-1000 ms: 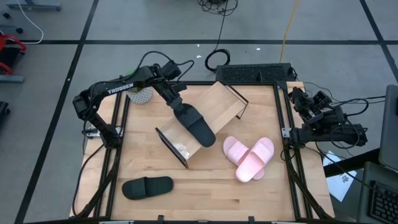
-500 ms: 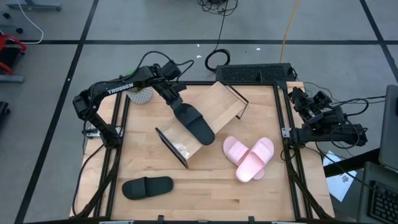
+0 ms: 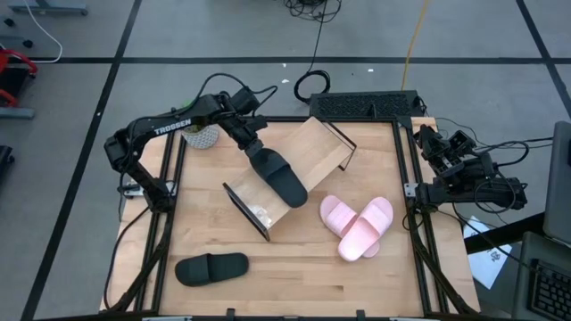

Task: Pick and place slides into the shelf
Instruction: Put the top black slide on the shelf, then put the black slide on the shelf

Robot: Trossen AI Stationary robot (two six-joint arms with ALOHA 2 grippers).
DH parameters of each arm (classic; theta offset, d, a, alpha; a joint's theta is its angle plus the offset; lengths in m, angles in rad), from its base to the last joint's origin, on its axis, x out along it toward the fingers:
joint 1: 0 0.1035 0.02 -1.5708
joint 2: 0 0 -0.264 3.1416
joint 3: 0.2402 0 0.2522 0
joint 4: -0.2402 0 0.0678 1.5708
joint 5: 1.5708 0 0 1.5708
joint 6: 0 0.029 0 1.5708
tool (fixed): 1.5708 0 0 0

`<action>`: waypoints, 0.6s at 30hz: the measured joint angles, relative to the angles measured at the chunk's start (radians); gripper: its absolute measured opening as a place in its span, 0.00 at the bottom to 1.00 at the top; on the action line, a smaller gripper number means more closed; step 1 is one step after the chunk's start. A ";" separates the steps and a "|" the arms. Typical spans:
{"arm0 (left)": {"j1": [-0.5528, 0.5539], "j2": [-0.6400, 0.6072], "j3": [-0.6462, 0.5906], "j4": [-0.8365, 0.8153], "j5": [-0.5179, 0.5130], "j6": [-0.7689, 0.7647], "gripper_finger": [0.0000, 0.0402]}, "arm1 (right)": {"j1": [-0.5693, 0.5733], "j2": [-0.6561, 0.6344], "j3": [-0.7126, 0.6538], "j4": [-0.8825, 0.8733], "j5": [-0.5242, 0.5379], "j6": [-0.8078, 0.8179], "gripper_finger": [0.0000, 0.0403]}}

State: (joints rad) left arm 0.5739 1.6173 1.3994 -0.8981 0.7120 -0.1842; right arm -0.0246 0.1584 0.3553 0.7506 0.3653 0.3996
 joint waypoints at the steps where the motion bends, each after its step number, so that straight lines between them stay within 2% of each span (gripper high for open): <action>1: 0.000 0.000 0.000 -0.003 0.000 -0.001 0.25 | 0.000 0.000 0.000 0.000 0.000 0.000 0.00; 7: 0.000 -0.005 0.000 -0.035 0.000 -0.009 0.29 | 0.000 0.000 0.000 0.000 0.000 0.000 0.00; 18: 0.005 -0.073 0.000 -0.025 0.001 -0.036 0.29 | 0.000 0.000 0.000 0.000 0.000 0.000 0.00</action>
State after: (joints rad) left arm 0.5787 1.5441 1.3998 -0.9234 0.7128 -0.2198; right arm -0.0246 0.1585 0.3553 0.7507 0.3651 0.3996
